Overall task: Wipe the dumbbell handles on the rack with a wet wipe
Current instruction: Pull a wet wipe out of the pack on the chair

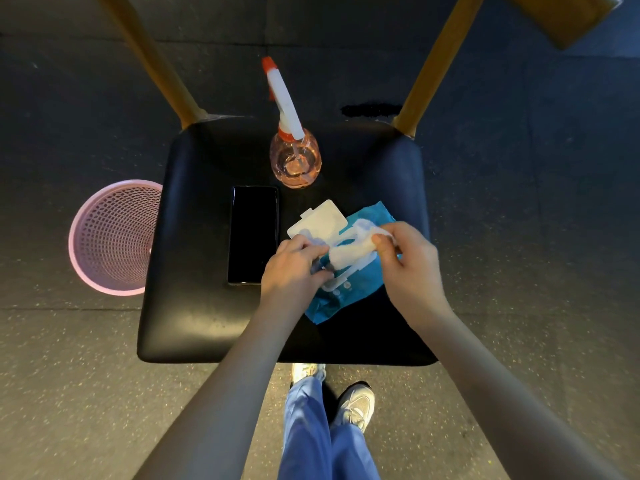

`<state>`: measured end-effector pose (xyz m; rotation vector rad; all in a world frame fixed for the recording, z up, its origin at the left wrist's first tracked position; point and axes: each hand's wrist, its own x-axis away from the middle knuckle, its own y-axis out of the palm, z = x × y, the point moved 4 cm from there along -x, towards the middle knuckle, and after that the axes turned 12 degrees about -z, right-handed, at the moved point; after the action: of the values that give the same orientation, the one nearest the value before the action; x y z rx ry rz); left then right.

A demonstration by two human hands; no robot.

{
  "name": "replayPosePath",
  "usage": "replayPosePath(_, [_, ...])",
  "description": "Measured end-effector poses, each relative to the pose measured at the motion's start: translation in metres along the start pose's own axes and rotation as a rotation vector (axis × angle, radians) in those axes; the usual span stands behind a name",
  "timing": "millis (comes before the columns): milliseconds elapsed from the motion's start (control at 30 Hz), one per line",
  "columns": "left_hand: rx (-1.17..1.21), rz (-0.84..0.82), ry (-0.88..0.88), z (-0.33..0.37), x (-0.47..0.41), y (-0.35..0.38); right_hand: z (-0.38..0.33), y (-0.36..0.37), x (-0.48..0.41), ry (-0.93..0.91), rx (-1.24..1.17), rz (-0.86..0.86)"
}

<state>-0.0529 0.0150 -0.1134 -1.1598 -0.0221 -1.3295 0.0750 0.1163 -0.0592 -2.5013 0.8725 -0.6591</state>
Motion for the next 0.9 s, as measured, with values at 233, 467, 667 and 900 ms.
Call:
replayPosePath(233, [0.044, -0.018, -0.002, -0.002, 0.000, 0.001, -0.012, -0.023, 0.005, -0.056, 0.004, 0.111])
replayPosePath(467, [0.064, 0.029, 0.016, -0.002, 0.005, 0.004, 0.014, -0.001, -0.001, 0.113, 0.171, -0.007])
replayPosePath(667, [0.250, -0.032, 0.043, 0.000, 0.015, 0.002, 0.027, 0.011, -0.005, 0.115, 0.292, -0.167])
replayPosePath(900, [0.157, 0.126, 0.033, 0.016, 0.016, 0.015, 0.030, 0.006, -0.008, 0.153, 0.185, 0.022])
